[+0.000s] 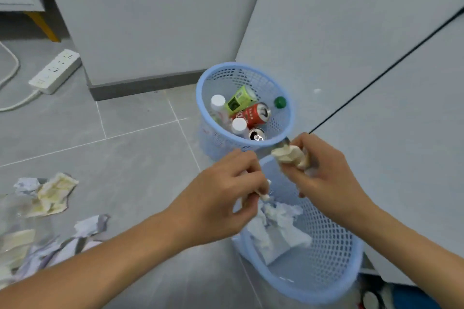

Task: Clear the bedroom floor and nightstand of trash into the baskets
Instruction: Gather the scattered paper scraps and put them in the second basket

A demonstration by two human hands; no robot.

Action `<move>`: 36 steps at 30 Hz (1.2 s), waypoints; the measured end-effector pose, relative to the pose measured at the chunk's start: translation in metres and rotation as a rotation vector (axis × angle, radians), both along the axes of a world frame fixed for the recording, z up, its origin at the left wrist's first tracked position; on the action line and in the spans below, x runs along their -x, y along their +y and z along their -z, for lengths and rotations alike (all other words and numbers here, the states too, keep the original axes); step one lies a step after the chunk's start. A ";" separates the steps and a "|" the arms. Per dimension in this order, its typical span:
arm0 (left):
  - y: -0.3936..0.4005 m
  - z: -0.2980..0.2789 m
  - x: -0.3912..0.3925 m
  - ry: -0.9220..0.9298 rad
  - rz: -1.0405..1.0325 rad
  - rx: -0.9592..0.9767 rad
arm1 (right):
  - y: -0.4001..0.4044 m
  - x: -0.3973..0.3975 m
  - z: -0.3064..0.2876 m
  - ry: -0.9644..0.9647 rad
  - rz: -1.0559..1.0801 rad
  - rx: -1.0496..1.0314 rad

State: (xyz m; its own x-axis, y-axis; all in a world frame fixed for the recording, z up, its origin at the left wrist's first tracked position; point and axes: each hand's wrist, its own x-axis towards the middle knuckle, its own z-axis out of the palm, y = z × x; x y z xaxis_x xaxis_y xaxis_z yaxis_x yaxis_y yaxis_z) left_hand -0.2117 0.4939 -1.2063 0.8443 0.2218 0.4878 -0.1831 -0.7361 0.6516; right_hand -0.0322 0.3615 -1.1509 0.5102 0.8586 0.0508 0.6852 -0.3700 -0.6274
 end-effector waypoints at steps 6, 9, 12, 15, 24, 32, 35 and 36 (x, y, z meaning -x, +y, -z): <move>-0.056 0.034 -0.054 0.198 0.169 -0.208 | -0.079 -0.018 0.051 -0.047 0.023 0.335; -0.067 0.037 -0.052 0.279 0.168 -0.329 | -0.088 -0.014 0.054 0.019 0.000 0.495; -0.058 0.022 -0.038 0.225 0.133 -0.337 | -0.084 -0.010 0.043 -0.061 -0.036 0.572; -0.034 0.006 -0.014 0.151 0.046 -0.355 | -0.063 0.000 0.024 -0.206 -0.029 0.496; 0.110 -0.016 0.157 0.422 -0.357 -0.341 | 0.117 0.130 -0.039 -0.238 -0.633 0.176; 0.166 0.021 0.329 0.908 -0.719 -0.168 | 0.240 0.266 0.065 -0.241 -0.770 0.481; 0.157 0.056 0.360 0.982 -0.786 -0.054 | 0.255 0.297 0.126 -0.167 -0.688 0.509; 0.153 0.069 0.364 0.989 -0.804 -0.019 | 0.258 0.303 0.143 -0.156 -0.663 0.506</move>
